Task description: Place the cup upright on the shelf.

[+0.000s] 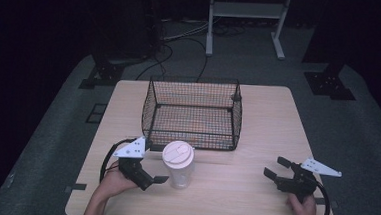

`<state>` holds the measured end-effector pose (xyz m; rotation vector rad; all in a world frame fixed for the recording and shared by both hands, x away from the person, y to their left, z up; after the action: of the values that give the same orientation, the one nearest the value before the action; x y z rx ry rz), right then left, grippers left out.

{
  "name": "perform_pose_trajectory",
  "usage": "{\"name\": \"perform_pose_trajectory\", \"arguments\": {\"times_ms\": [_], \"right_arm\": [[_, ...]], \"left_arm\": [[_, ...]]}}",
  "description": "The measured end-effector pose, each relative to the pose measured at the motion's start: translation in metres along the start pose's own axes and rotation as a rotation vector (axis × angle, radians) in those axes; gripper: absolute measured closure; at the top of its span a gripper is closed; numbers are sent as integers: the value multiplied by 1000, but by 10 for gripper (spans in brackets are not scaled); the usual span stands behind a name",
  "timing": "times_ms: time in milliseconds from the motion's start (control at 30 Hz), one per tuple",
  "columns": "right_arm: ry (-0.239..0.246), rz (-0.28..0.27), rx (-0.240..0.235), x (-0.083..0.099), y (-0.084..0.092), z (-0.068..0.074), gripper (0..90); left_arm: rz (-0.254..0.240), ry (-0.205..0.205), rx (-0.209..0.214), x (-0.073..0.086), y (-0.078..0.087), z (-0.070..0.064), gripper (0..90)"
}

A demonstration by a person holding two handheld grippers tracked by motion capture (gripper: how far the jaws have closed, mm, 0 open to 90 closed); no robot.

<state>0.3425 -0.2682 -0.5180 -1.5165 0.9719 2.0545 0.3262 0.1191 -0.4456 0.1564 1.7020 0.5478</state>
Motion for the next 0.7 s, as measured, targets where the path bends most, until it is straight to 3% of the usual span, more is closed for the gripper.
{"name": "perform_pose_trajectory", "arguments": {"times_ms": [700], "right_arm": [[1,3,2,0,0,0,137]], "left_arm": [[26,-2,31,-12,-28,3,14]]}}
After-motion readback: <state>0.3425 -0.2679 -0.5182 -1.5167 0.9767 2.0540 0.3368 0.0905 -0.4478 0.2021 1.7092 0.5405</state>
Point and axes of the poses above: each handheld gripper's, and its own axes: y roughly backward along the jaws, x roughly out of its underside, z roughly to its left, the point moved 8 cm from there along -y, roughly forward along the jaws, and after that the axes turned 7 degrees about y, right-handed, at the moved point
